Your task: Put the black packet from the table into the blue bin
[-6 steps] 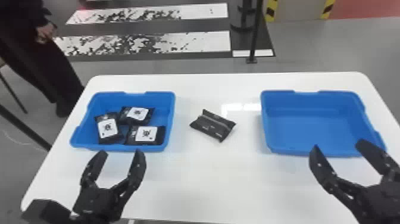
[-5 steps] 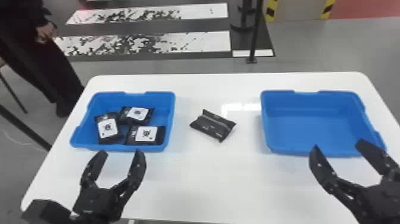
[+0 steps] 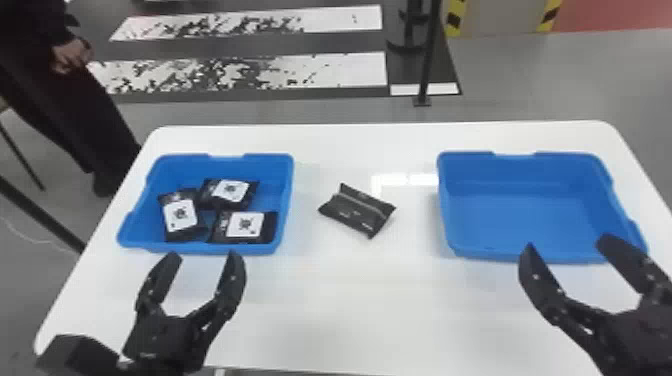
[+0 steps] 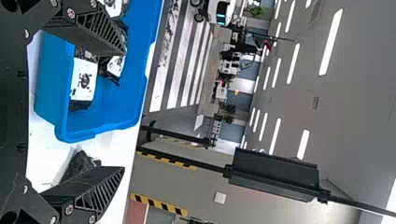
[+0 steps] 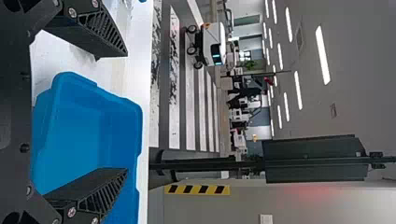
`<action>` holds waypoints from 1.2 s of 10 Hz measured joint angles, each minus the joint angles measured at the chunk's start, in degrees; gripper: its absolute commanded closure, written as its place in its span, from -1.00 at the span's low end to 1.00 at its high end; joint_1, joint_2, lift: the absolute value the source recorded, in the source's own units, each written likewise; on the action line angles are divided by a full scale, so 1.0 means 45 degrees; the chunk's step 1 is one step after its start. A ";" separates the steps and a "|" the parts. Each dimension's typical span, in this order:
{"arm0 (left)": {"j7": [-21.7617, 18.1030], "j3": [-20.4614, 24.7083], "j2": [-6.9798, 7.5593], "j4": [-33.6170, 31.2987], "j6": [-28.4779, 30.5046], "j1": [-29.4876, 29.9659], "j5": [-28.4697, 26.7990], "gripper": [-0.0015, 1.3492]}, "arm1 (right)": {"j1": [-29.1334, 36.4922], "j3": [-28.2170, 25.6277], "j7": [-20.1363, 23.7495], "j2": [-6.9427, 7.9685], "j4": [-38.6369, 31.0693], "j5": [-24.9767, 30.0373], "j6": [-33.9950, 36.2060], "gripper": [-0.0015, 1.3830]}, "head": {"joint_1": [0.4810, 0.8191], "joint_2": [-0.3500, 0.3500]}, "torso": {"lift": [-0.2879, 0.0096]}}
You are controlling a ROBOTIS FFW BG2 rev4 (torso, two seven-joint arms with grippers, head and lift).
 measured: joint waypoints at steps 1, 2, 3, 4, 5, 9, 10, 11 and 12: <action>-0.0025 -0.0113 0.0047 0.0018 0.0134 -0.0097 -0.0053 -0.76 | 0.0000 0.0000 -0.0001 0.0000 0.0016 -0.0011 0.0000 -0.80 | 0.27 0.24 | 0.20; -0.0090 -0.0374 0.0164 0.0226 0.0392 -0.0344 -0.0060 -0.77 | 0.0000 0.0000 0.0001 0.0000 0.0016 -0.0013 0.0000 -0.80 | 0.27 0.19 | 0.20; -0.0165 -0.0715 0.0312 0.0560 0.0548 -0.0737 -0.0060 -0.77 | 0.0000 0.0000 0.0003 0.0000 0.0012 -0.0013 0.0000 -0.80 | 0.27 0.11 | 0.20; -0.0234 -0.1076 0.0448 0.0913 0.0686 -0.1212 -0.0105 -0.77 | 0.0000 0.0000 -0.0001 0.0000 0.0005 -0.0011 0.0000 -0.80 | 0.27 0.03 | 0.20; -0.0328 -0.1384 0.0532 0.1322 0.0802 -0.1733 -0.0265 -0.77 | 0.0000 0.0000 -0.0001 0.0000 0.0009 0.0004 0.0002 -0.80 | 0.27 -0.04 | 0.20; -0.0950 -0.2351 0.0532 0.3050 0.1559 -0.4191 -0.2041 -0.77 | -0.0031 0.0000 -0.0001 0.0000 0.0028 0.0012 0.0019 -0.80 | 0.27 -0.28 | 0.20; -0.1062 -0.2683 0.0497 0.3548 0.1641 -0.4893 -0.2596 -0.77 | -0.0048 0.0000 -0.0001 0.0000 0.0047 0.0012 0.0028 -0.80 | 0.27 -0.36 | 0.20; -0.1090 -0.3045 0.0431 0.3994 0.1809 -0.5574 -0.3098 -0.76 | -0.0059 0.0000 -0.0001 0.0000 0.0052 0.0012 0.0028 -0.80 | 0.27 -0.40 | 0.20; -0.1115 -0.3302 0.0299 0.4479 0.2024 -0.6242 -0.3663 -0.76 | -0.0071 0.0000 0.0000 0.0000 0.0066 0.0012 0.0028 -0.80 | 0.27 -0.46 | 0.20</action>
